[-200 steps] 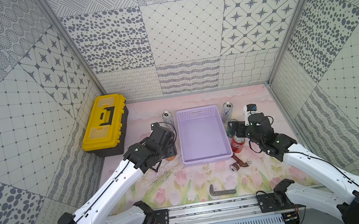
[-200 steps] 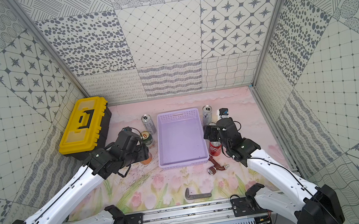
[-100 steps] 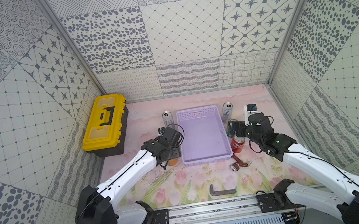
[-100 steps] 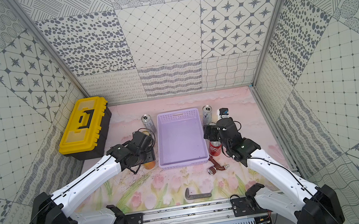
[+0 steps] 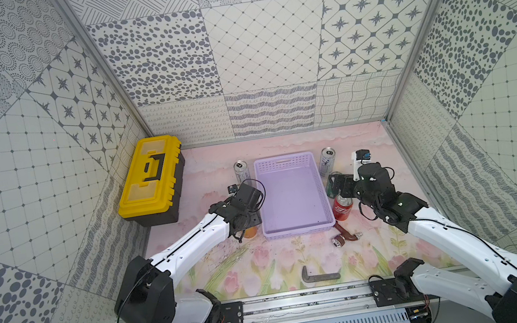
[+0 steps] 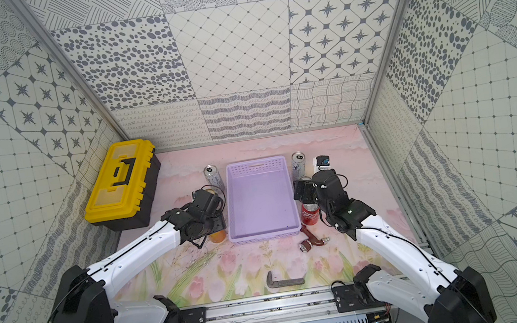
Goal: Take out the drinks from the basket
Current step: Place the drink at the center of the board.
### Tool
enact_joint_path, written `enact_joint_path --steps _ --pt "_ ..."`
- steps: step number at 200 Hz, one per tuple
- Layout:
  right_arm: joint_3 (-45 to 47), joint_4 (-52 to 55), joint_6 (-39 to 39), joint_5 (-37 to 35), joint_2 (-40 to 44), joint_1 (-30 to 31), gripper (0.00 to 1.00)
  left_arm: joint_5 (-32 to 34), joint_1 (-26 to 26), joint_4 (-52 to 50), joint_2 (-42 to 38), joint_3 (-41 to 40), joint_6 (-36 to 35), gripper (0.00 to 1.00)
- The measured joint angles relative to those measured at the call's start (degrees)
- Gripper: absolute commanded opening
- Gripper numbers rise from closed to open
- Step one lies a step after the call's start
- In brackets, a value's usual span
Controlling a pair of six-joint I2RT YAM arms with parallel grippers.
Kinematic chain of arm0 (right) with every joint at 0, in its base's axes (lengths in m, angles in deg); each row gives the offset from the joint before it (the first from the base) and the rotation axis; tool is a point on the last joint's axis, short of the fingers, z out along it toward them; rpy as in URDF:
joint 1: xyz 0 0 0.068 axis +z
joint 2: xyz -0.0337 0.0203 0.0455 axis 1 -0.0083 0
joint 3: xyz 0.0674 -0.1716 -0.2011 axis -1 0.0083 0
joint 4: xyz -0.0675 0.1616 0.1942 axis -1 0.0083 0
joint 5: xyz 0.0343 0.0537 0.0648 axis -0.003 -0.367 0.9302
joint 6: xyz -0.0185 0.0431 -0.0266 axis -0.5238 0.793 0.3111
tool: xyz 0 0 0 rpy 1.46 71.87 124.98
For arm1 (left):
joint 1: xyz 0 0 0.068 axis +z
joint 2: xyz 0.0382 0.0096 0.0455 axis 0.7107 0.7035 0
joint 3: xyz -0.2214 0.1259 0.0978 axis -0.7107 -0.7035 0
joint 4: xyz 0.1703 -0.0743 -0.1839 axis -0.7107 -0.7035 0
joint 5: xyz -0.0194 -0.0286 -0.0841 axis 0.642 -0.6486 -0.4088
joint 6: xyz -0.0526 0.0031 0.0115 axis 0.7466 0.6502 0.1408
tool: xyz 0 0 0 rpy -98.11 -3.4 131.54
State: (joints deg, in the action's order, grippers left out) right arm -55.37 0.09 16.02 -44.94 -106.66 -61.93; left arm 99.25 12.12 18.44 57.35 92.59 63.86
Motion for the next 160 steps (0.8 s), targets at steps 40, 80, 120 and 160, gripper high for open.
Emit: enact_joint_path --steps 40,80,120,160 --pt "0.0 0.0 0.0 0.0 0.3 0.0 0.93 0.0 0.0 2.1 -0.2 -0.9 0.6 0.71" --pt "0.0 0.0 0.0 0.0 0.4 -0.1 0.93 -0.2 0.0 2.8 -0.8 -1.6 1.0 0.83" --pt "0.0 0.0 0.0 0.0 0.4 -0.1 0.94 -0.7 0.0 2.7 -1.7 -1.7 1.5 0.92" --pt "0.0 0.0 0.0 0.0 0.6 -0.1 0.95 -1.1 0.0 2.6 -3.5 -1.4 1.9 1.0"
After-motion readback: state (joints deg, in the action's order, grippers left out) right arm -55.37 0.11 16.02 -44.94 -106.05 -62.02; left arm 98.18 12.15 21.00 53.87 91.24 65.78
